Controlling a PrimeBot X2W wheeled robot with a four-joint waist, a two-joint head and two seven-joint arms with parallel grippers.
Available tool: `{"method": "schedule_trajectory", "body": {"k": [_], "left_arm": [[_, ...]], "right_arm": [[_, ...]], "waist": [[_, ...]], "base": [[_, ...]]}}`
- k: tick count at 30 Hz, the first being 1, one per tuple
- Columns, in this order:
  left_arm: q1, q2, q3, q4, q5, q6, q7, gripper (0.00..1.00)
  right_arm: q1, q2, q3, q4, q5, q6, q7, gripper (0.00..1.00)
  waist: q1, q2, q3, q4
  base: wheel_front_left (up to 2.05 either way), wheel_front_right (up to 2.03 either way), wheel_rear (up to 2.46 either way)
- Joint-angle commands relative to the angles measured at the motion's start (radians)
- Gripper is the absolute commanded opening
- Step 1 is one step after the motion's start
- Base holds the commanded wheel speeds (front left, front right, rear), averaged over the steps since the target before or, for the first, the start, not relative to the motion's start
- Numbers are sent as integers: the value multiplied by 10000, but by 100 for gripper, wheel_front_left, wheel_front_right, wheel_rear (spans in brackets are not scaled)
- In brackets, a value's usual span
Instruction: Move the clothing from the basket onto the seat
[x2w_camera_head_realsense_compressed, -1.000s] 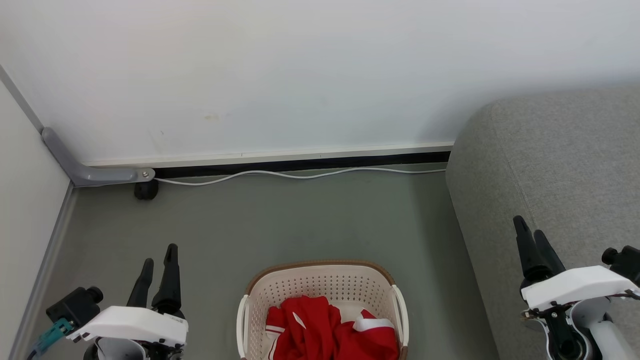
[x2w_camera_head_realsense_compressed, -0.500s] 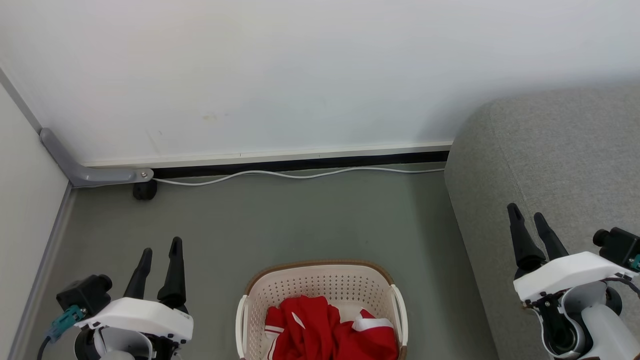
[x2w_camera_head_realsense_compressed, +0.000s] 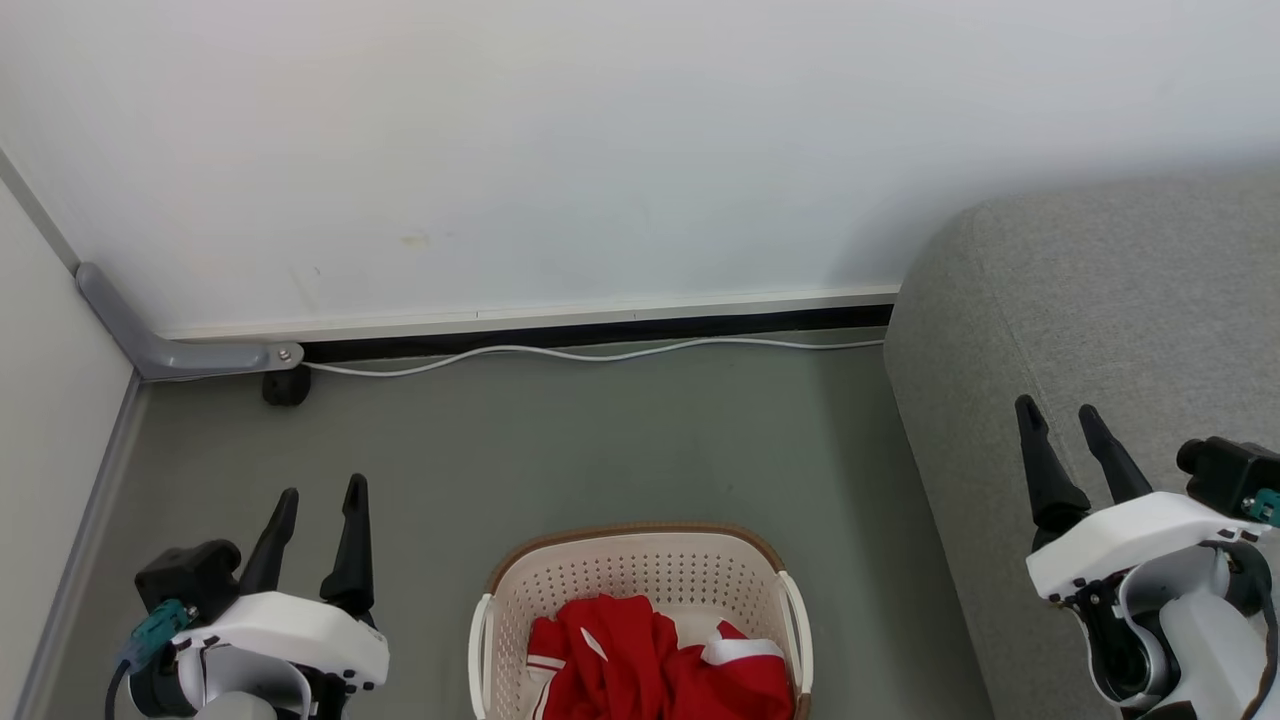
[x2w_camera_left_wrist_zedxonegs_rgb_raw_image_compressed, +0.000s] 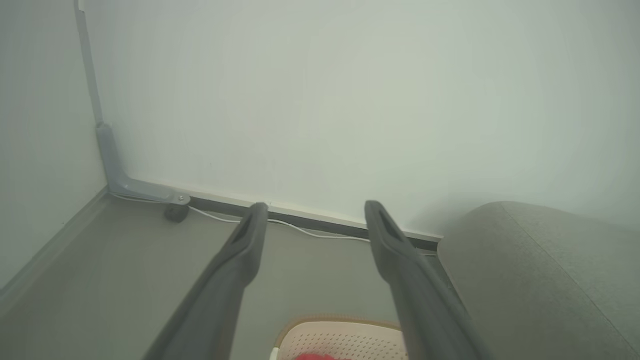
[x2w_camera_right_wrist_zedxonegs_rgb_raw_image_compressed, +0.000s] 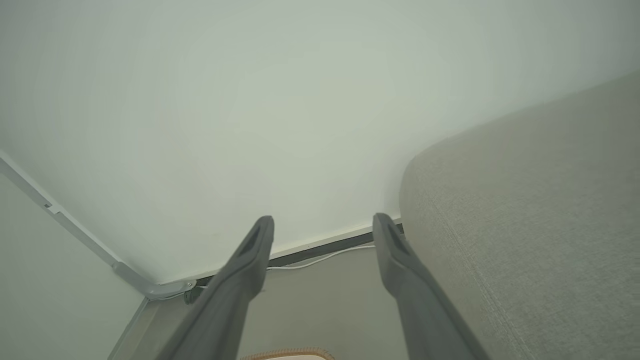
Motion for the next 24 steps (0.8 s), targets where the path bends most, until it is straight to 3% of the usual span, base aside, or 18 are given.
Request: {"method": "schedule_trajectory", "body": {"k": [1, 24], "left_arm": [[-655, 197, 290, -181, 352, -59, -145, 100], [-1304, 167, 496, 669, 3363, 26, -851, 100]], "right_arm": [[-470, -180, 166, -169, -321, 47, -224, 100], [-1370, -491, 975, 667, -2746, 56, -927, 100]], "waist": [[0, 0, -2, -6], [0, 0, -8, -36]], "base": [[0, 0, 0], [0, 0, 0]]}}
